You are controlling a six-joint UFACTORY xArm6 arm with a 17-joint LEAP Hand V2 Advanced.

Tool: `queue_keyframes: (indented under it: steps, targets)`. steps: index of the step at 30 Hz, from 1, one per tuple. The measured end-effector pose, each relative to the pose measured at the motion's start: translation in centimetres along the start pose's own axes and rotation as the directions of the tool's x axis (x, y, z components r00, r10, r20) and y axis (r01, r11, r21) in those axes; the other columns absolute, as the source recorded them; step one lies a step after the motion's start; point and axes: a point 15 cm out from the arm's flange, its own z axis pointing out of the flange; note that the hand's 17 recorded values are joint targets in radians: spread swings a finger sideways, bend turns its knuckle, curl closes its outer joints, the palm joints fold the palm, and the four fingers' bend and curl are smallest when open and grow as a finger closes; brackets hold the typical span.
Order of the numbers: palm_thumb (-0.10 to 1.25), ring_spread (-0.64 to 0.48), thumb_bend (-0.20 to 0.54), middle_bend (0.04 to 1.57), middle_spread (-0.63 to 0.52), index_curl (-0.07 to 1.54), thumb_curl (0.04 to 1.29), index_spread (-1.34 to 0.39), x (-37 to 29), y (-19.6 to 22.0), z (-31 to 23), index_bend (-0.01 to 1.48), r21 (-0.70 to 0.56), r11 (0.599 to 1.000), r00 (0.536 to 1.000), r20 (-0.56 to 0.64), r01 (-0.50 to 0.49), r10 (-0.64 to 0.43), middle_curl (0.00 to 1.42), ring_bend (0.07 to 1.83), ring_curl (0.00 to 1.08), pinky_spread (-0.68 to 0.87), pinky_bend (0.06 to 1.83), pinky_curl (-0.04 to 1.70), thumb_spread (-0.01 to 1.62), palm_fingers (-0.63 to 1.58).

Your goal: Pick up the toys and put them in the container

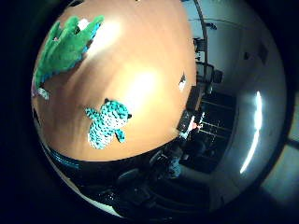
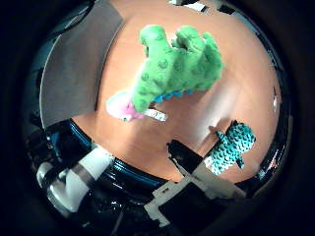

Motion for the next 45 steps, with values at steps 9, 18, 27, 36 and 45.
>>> queue_keyframes:
  steps: [9, 18, 27, 36, 45]
  targets:
    - [0.66, 0.19, -0.025, 0.19, -0.01, 0.30, 0.31, -0.41, -1.8, -1.7, 2.4, 0.17, -0.018, 0.999, 0.999, 0.022, 0.041, -0.041, 0.31, 0.19, 0.24, 0.37, 0.27, 0.33, 0.97, 0.08]
    - [0.70, 0.17, -0.020, 0.20, -0.07, 0.32, 0.32, -0.42, -3.3, -3.3, 3.4, 0.19, -0.006, 0.997, 0.996, 0.032, 0.082, -0.082, 0.31, 0.19, 0.23, 0.37, 0.22, 0.31, 0.96, 0.15]
    - [0.79, -0.13, -0.021, 0.32, -0.26, 0.36, 0.34, -0.49, -3.8, -4.1, 3.4, 0.21, 0.003, 0.991, 0.991, 0.005, 0.134, -0.134, 0.36, 0.31, 0.25, 0.25, 0.17, 0.24, 0.95, 0.56]
    - [0.87, -0.41, -0.020, 0.67, -0.37, 0.50, 0.36, -0.52, -4.3, -3.3, 3.9, 0.37, -0.026, 0.984, 0.985, 0.000, 0.174, -0.174, 0.52, 0.77, 0.42, -0.44, 0.60, 0.28, 0.93, 1.41]
    - [1.01, -0.25, -0.013, 1.13, -0.18, 0.75, 0.50, -0.36, -4.1, -1.2, 3.8, 0.85, -0.103, 0.975, 0.980, 0.021, 0.199, -0.198, 0.69, 1.18, 0.58, -0.39, 1.06, 0.53, 0.82, 1.26]
